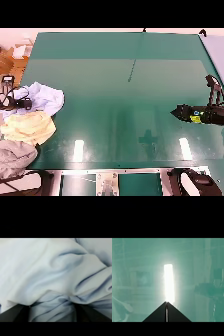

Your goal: Fold the shirts.

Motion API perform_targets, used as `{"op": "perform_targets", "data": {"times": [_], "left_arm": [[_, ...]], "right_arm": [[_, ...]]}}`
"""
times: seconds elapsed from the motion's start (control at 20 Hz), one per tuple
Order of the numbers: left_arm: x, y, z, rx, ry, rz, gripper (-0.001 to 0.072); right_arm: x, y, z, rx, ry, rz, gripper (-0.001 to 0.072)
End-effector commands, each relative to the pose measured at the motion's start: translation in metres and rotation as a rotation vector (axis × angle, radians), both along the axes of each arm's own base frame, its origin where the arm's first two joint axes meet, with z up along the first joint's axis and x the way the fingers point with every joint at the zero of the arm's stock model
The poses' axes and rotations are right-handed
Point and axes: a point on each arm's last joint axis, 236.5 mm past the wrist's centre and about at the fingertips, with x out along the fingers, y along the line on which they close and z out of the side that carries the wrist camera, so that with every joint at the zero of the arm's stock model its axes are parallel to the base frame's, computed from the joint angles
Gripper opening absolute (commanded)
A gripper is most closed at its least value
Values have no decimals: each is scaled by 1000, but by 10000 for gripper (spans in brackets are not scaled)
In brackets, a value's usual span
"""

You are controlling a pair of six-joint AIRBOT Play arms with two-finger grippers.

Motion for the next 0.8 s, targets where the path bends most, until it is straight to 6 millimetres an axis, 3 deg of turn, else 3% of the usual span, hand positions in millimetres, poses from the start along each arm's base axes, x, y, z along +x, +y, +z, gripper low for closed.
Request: {"op": "perform_targets", "data": {"times": [0.0, 0.05, 0.15, 0.25, 0.35, 0.4, 0.45, 0.5, 0.6, 0.7, 0.75], "left_arm": [[-5, 3, -21, -15, 76, -4, 173], [-6, 4, -15, -21, 100, 1, 34], [4, 6, 9, -51, 108, 26, 26], [26, -3, 54, -123, 52, 46, 25], [62, -28, 130, -151, -104, -28, 25], [80, -49, 180, -145, -215, -79, 25], [93, -77, 228, -153, -316, -137, 25], [99, -117, 275, -186, -407, -214, 25], [93, -210, 337, -294, -490, -397, 26], [68, -307, 361, -399, -476, -597, 26], [53, -349, 362, -450, -457, -673, 25]], "right_arm": [[1, 0, 0, 3, -2, -1, 24], [1, 0, 0, 2, -2, -1, 29], [1, 0, 0, 3, -2, -1, 32], [1, 0, 0, 2, -3, -1, 31], [1, 0, 0, 2, -3, -1, 32], [1, 0, 0, 2, -3, -2, 31], [1, 0, 0, 2, -5, -2, 31], [1, 0, 0, 2, -5, -2, 31], [1, 0, 1, 1, -5, -3, 32], [2, 0, 1, 1, -6, -3, 31], [2, 0, 1, 1, -7, -3, 30]]}}
